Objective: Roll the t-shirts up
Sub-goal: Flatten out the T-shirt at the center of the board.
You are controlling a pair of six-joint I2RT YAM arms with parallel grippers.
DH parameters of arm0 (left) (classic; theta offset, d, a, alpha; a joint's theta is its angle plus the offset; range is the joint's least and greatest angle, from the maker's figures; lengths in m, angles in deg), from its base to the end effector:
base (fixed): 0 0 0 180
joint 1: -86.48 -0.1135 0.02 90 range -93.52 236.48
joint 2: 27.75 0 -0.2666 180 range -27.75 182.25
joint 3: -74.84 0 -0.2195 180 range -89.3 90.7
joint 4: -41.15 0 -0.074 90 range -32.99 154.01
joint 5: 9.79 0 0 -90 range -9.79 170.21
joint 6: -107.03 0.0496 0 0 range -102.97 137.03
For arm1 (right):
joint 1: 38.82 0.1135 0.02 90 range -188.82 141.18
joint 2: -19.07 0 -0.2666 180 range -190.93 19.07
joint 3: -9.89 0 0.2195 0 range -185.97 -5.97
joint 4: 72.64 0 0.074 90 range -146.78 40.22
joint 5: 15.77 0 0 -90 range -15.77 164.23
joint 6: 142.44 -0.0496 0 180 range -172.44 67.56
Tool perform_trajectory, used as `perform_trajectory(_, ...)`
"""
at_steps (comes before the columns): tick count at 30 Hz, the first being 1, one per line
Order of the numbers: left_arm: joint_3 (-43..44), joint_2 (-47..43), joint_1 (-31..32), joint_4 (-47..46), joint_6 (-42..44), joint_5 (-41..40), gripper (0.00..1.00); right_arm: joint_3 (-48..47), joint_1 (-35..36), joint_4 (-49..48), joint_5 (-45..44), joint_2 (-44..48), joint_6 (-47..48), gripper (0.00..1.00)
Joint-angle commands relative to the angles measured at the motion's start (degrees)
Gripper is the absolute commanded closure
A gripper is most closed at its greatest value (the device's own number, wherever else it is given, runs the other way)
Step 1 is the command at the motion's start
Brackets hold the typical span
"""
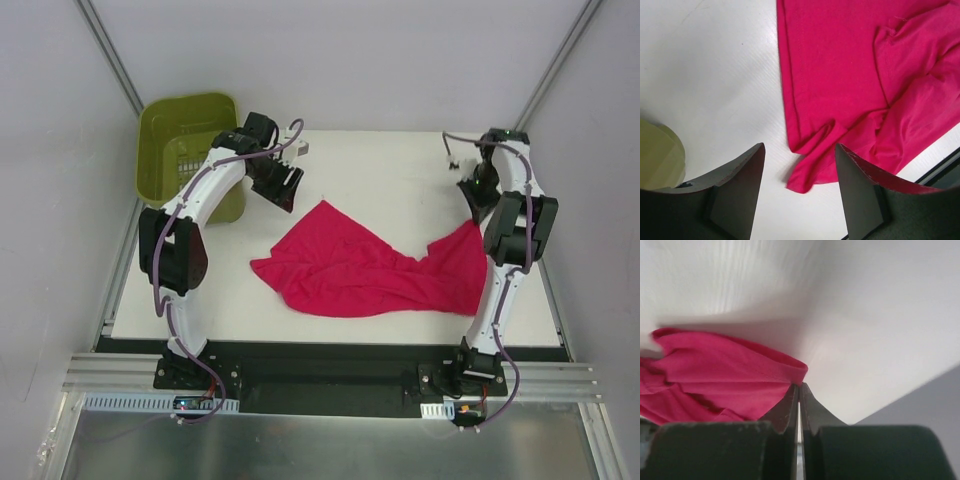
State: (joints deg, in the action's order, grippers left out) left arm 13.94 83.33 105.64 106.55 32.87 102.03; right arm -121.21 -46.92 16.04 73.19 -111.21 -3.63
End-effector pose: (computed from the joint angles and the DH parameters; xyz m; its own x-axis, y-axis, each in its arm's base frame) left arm 0.3699 -0.1480 0.2918 -0.6306 0.4874 -0.6040 0.6924 0.7049 -0.1540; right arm 0.4122 -0.0596 0.1965 -0.7581 -0.6521 -0.0109 -0.6513 0.7578 -0.0400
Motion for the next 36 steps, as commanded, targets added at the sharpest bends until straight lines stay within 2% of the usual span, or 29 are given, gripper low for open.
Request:
perform_trajectory(1,2.66,-4.47,0.27,0.56,0.69,-2.13,0.42,-20.09,0.98,4.79,5.6,3.0,-3.02,0.99)
perform_trajectory(2,3.28,-4.65,0.18,0.56,0.86,-2.48,0.43,-21.42,1.33,4.01,7.7,4.23,-3.11,0.99)
perform_trajectory(4,3.89,-5.26,-0.08,0.56,1.04,-3.19,0.43,-18.29,1.77,-0.45,9.38,11.34,-3.64,0.99)
perform_trajectory(8,5.3,-6.41,-0.7,0.56,0.6,-3.54,0.42,-4.23,2.03,-5.75,17.97,26.18,-2.25,0.99)
perform_trajectory(10,5.48,-7.46,-0.7,0.47,0.86,-3.72,0.42,3.65,2.56,-6.98,17.92,33.72,-1.27,0.99)
perform_trajectory(13,5.57,-8.78,-0.7,0.47,0.86,-3.63,0.42,10.27,2.21,-7.25,20.01,40.34,-1.35,0.99)
perform_trajectory(17,4.96,-9.31,-0.7,0.21,0.51,-3.19,0.42,13.28,2.21,-9.97,23.19,51.5,-3.55,0.99)
perform_trajectory(23,7.92,-3.35,-0.61,0.12,-3.35,-0.74,0.38,18.54,0.98,-8.13,19.06,54.69,-3.91,0.99)
perform_trajectory(27,12.5,6.32,-0.52,-0.41,-6.07,-0.56,0.37,25.93,-0.51,-10.15,17.04,54.61,-3.82,0.99)
perform_trajectory(36,22.96,23.99,0.0,-1.9,-6.52,-0.99,0.42,21.2,-1.92,-6.64,17.03,46.7,-6.01,0.99)
